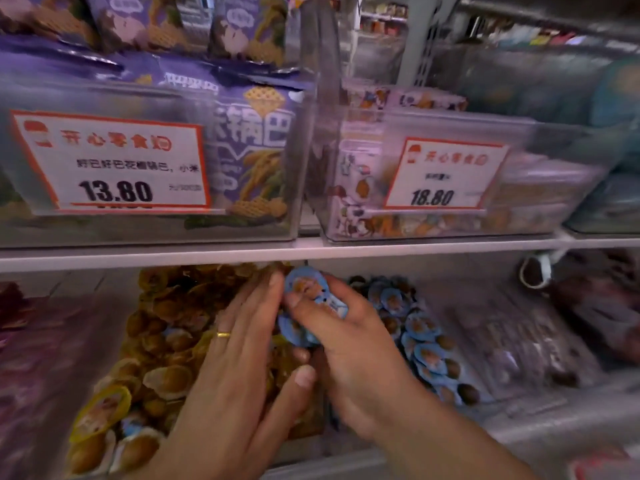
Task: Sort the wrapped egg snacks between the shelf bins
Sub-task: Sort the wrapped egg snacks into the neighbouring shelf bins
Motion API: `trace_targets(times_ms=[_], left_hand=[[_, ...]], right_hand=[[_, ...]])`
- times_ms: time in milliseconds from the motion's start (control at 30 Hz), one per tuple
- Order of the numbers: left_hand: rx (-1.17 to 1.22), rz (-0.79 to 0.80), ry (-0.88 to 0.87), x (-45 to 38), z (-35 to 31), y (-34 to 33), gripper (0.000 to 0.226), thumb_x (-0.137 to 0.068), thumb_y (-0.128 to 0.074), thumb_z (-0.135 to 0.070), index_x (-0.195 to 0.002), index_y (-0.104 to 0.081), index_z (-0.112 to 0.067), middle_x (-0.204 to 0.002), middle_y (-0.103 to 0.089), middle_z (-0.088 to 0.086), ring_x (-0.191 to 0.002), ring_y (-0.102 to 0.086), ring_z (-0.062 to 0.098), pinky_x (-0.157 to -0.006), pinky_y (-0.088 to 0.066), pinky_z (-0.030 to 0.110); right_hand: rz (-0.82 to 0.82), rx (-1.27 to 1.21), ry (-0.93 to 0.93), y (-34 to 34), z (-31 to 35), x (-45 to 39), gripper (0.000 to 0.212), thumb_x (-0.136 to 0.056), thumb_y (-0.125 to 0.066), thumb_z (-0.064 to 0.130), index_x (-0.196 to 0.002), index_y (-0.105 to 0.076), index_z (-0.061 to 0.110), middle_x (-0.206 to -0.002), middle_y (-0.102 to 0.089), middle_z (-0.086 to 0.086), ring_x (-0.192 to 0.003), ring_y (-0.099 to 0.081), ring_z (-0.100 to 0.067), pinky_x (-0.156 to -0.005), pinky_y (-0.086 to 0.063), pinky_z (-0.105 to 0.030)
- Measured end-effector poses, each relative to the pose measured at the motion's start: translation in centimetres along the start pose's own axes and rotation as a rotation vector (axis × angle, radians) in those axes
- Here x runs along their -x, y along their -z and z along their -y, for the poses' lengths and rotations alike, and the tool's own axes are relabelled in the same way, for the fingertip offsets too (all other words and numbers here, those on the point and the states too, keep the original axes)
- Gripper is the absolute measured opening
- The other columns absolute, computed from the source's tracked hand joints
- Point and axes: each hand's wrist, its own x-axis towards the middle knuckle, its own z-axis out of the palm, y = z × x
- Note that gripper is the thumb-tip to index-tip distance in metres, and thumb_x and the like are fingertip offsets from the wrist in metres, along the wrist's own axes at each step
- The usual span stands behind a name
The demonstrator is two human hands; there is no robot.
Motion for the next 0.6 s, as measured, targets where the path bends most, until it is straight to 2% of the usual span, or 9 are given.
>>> trace_targets(times_ms=[100, 200, 300, 367, 433, 500, 533, 600], left_hand=[[0.017, 0.057, 0.094, 0.1, 0.8, 0.1, 0.06, -0.098, -0.036, -0.054, -0.152, -0.032, -0.029, -0.159, -0.026, -0.015, -0.146, -0.027, 0.005, -0.116, -0.024, 0.023], [0.038, 0.072, 0.209, 0.3, 1.8, 0.1, 0.048, -0.095, -0.033, -0.059, -0.135, -0.05, -0.039, -0.144, -0.042, -0.024, -0.134, -0.041, -0.001, -0.105, -0.037, 0.017], [0.031, 0.068, 0.25, 0.2, 2.1, -0.3, 0.046, -0.095, -0.034, -0.057, -0.127, -0.058, -0.035, -0.13, -0.052, -0.022, -0.124, -0.05, 0.002, -0.099, -0.04, 0.026], [0.01, 0.093, 0.235, 0.1, 1.9, -0.7, 0.044, -0.095, -0.035, -0.054, -0.126, -0.059, -0.033, -0.127, -0.055, -0.018, -0.121, -0.052, 0.007, -0.097, -0.044, 0.033], [0.003, 0.105, 0.21, 0.1, 1.8, -0.9, 0.041, -0.096, -0.036, -0.051, -0.126, -0.059, -0.033, -0.126, -0.056, -0.016, -0.119, -0.054, 0.01, -0.095, -0.048, 0.04], [0.036, 0.096, 0.215, 0.2, 1.7, -0.7, 0.038, -0.096, -0.037, -0.05, -0.124, -0.059, -0.035, -0.125, -0.056, -0.019, -0.119, -0.054, 0.006, -0.096, -0.049, 0.038], [0.065, 0.084, 0.221, 0.2, 1.7, -0.4, 0.037, -0.096, -0.039, -0.049, -0.122, -0.06, -0.035, -0.124, -0.057, -0.02, -0.119, -0.054, 0.004, -0.097, -0.048, 0.036], [0.08, 0.062, 0.218, 0.5, 1.7, 0.7, 0.036, -0.094, -0.042, -0.045, -0.118, -0.065, -0.032, -0.12, -0.059, -0.02, -0.116, -0.056, 0.001, -0.095, -0.049, 0.035]], right_hand=[[-0.024, 0.199, 0.05, 4.8, 1.7, -0.9, 0.007, -0.091, -0.068, 0.009, -0.091, -0.073, 0.015, -0.078, -0.067, -0.005, -0.073, -0.067, -0.022, -0.049, -0.044, -0.028], [-0.034, 0.521, -0.071, 10.7, 3.9, -1.3, 0.012, -0.093, -0.067, 0.02, -0.099, -0.077, 0.022, -0.102, -0.075, -0.003, -0.095, -0.072, -0.021, -0.071, -0.057, -0.041], [0.064, 0.805, -0.213, 15.2, 5.5, -0.5, 0.027, -0.09, -0.065, 0.047, -0.102, -0.078, 0.028, -0.112, -0.074, 0.006, -0.111, -0.066, -0.008, -0.097, -0.051, -0.043], [0.005, 0.882, -0.186, 16.7, 5.7, -0.2, 0.04, -0.081, -0.062, 0.061, -0.096, -0.079, 0.029, -0.105, -0.076, 0.006, -0.11, -0.067, -0.009, -0.103, -0.047, -0.047], [-0.132, 0.878, -0.064, 16.9, 5.6, -0.5, 0.028, -0.091, -0.059, 0.051, -0.089, -0.08, 0.032, -0.095, -0.078, 0.006, -0.105, -0.069, -0.014, -0.102, -0.048, -0.053], [-0.206, 0.804, 0.068, 16.1, 5.2, -1.1, 0.028, -0.099, -0.056, 0.032, -0.085, -0.08, 0.025, -0.09, -0.078, 0.003, -0.1, -0.07, -0.017, -0.099, -0.05, -0.054], [-0.217, 0.763, 0.131, 15.4, 5.0, -1.4, 0.028, -0.1, -0.055, 0.025, -0.085, -0.079, 0.021, -0.089, -0.078, 0.001, -0.097, -0.072, -0.018, -0.098, -0.052, -0.05], [-0.18, 0.76, 0.259, 13.0, 4.3, -1.8, 0.025, -0.1, -0.054, 0.017, -0.09, -0.076, 0.021, -0.087, -0.078, 0.004, -0.091, -0.072, -0.013, -0.091, -0.056, -0.034]])
